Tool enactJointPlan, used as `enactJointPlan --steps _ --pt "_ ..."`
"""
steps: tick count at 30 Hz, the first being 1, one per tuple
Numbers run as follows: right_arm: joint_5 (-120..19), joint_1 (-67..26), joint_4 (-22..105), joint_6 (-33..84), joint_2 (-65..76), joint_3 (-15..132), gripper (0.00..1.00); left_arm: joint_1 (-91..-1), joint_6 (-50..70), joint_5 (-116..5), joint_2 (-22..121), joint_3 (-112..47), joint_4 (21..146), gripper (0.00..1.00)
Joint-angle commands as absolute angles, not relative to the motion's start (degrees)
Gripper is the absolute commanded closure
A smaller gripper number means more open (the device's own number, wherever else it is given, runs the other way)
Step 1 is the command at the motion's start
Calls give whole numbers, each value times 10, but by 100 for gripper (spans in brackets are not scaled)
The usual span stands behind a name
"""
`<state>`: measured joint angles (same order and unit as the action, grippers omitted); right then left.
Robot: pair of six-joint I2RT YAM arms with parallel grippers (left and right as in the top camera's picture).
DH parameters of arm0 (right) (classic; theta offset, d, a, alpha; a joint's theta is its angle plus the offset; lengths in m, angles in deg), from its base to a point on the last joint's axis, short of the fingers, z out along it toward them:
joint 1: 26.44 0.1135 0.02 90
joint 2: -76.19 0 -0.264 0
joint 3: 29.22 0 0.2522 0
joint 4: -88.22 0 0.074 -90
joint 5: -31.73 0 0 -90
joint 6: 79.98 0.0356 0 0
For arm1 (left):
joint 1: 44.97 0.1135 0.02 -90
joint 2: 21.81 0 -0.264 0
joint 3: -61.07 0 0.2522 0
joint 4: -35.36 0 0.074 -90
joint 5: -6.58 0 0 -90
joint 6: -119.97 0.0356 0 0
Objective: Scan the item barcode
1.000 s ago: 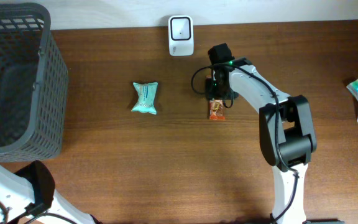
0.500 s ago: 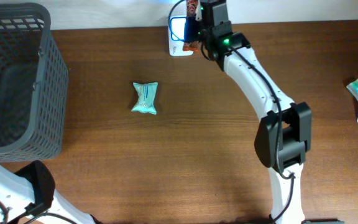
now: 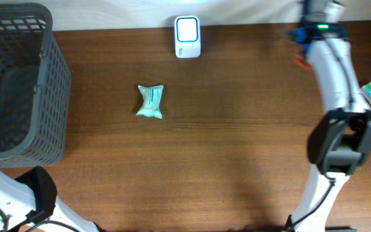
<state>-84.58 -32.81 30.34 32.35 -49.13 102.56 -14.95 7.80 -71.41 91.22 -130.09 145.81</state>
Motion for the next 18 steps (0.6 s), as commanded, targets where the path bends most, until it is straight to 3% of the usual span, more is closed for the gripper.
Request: enactJointPlan --steps 1,5,7,8,9,11,14,18 --pt "-900 -410 245 333 -492 1024 96 -148 75 -714 911 -1301 1458 1" --pt "-897 -503 198 333 -506 1024 95 -148 75 -714 911 -1301 1458 1" --pt "-897 -529 184 332 -505 1024 63 -148 75 -714 911 -1301 1458 1" --pt "-898 -544 164 332 -505 1025 60 -148 75 -714 911 -1301 1458 1" --pt "-898 -550 149 332 -503 1026 51 -148 75 -714 911 -1301 1458 1" --pt "-898 -550 127 328 -482 1028 21 -148 75 -714 911 -1301 1458 1" --pt "-819 -534 87 328 -414 1029 14 -148 75 -714 911 -1301 1458 1" --pt "-386 -459 33 328 -324 1029 10 -148 75 -714 911 -1301 1458 1"
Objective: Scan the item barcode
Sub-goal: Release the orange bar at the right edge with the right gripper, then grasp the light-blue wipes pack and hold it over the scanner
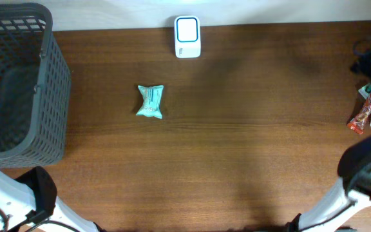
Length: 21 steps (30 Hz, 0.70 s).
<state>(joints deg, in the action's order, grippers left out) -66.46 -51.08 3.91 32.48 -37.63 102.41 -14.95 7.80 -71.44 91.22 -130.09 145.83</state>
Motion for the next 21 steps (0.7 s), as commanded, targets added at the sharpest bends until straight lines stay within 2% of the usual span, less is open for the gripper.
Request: enactJointPlan --steps 1,3,9,14,21 --pt "-329 -433 33 329 -324 1029 10 -148 75 -714 911 -1301 1458 1" --pt "-311 -357 33 328 -334 1028 1 -148 75 -714 911 -1301 1458 1" --pt "-335 -210 43 328 -339 1028 1 -148 75 -714 911 -1301 1458 1" --pt "-362 -159 63 329 -339 1028 1 -148 75 -714 911 -1301 1458 1" --pt "-384 -140 64 329 -339 1028 1 -148 75 -714 911 -1301 1458 1"
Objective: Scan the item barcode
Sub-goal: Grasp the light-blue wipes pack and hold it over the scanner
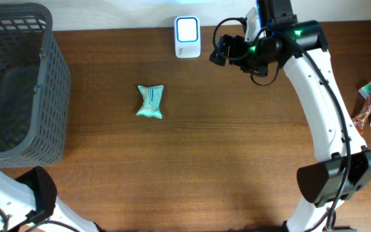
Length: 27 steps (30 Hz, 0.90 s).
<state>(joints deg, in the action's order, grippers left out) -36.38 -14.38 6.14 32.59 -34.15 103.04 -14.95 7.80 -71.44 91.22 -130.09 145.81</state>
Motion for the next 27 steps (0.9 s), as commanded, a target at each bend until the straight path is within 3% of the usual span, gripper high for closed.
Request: enactJointPlan --steps 1,12,21,23,27 --pt "-384 -140 65 329 -339 1028 1 -148 75 -714 911 -1301 1458 1" --pt "-384 -103 127 331 -369 1028 1 -148 75 -714 911 -1301 1458 1" --pt "-401 35 340 348 -534 1028 1 -148 75 -714 911 -1301 1458 1" --pt "-437 63 360 367 -571 1028 7 -148 75 -714 911 -1301 1458 1" --pt "-546 120 364 385 -620 1028 11 -148 75 -714 911 -1301 1458 1"
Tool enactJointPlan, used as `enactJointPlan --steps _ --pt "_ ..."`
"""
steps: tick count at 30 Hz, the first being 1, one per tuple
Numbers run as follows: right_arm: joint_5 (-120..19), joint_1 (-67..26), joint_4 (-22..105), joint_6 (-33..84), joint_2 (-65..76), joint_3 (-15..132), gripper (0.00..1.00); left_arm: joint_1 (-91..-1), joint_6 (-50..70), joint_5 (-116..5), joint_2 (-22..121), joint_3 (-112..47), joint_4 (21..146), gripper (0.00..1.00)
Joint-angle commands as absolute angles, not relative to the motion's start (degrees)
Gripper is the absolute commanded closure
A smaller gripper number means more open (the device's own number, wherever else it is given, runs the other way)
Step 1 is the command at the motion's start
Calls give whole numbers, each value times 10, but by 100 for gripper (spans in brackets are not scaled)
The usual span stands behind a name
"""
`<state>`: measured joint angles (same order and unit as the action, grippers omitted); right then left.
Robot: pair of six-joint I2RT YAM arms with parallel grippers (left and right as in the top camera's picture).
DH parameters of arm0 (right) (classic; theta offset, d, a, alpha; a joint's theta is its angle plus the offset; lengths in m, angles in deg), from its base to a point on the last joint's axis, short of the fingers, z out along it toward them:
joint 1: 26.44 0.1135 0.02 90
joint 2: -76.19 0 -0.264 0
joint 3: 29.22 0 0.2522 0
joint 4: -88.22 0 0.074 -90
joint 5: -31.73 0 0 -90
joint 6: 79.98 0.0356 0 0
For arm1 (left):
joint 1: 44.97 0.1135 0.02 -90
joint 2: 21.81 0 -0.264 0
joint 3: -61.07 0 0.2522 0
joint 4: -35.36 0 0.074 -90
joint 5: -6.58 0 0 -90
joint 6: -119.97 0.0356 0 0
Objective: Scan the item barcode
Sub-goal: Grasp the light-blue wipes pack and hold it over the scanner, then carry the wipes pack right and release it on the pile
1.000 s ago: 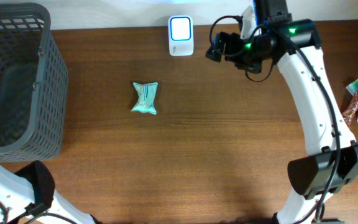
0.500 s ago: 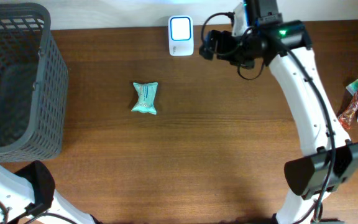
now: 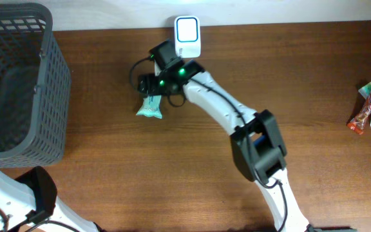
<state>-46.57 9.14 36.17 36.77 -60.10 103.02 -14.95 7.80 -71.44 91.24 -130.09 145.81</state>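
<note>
A small teal snack packet (image 3: 151, 109) lies on the brown table, left of centre. My right arm reaches in from the lower right, and its gripper (image 3: 148, 88) sits over the packet's far end, hiding it. From above I cannot see how the jaws stand or whether they touch the packet. The white barcode scanner (image 3: 187, 29) stands at the table's back edge, just right of the gripper. Only the base of my left arm (image 3: 36, 193) shows at the lower left; its gripper is out of view.
A tall grey mesh basket (image 3: 51, 77) fills the left end of the table. A few wrapped snacks (image 3: 370, 106) lie at the right edge. The right arm's links cross the middle of the table diagonally.
My right gripper was just right of the scanner, near the back edge. Now it is left of the scanner, over the far end of the teal packet. The packet lies where it was.
The right arm first stood at the far right by the back edge, then was almost out of view over the snacks at the right edge. Later its gripper hung beside the scanner, and now it is over the teal packet, which has stayed in place throughout.
</note>
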Motion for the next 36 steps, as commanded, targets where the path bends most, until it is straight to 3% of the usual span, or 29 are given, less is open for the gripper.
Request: enactJointPlan --steps 1,2,6,14,16,21,23,25,36 --pt "-577 131 362 396 -626 1028 13 -148 75 -714 911 -1301 1458 1" --pt "-594 139 362 403 -630 1028 13 -148 75 -714 911 -1301 1458 1" --pt "-643 153 339 438 -640 1028 36 -148 75 -714 911 -1301 1458 1" --pt "-654 152 318 438 -671 1028 37 -148 75 -714 911 -1301 1458 1" --pt "-654 151 318 437 -670 1029 62 -148 75 -714 911 -1301 1458 1" --pt "-654 147 296 438 -626 1036 80 -148 75 -714 911 -1301 1458 1" --pt "-655 147 282 437 -602 1047 81 -148 75 -714 911 -1301 1458 1" --pt "-667 143 252 437 -576 1069 96 -148 75 -714 911 -1301 1458 1" --pt "-695 5 125 437 -505 1077 96 -148 75 -714 911 -1301 1458 1"
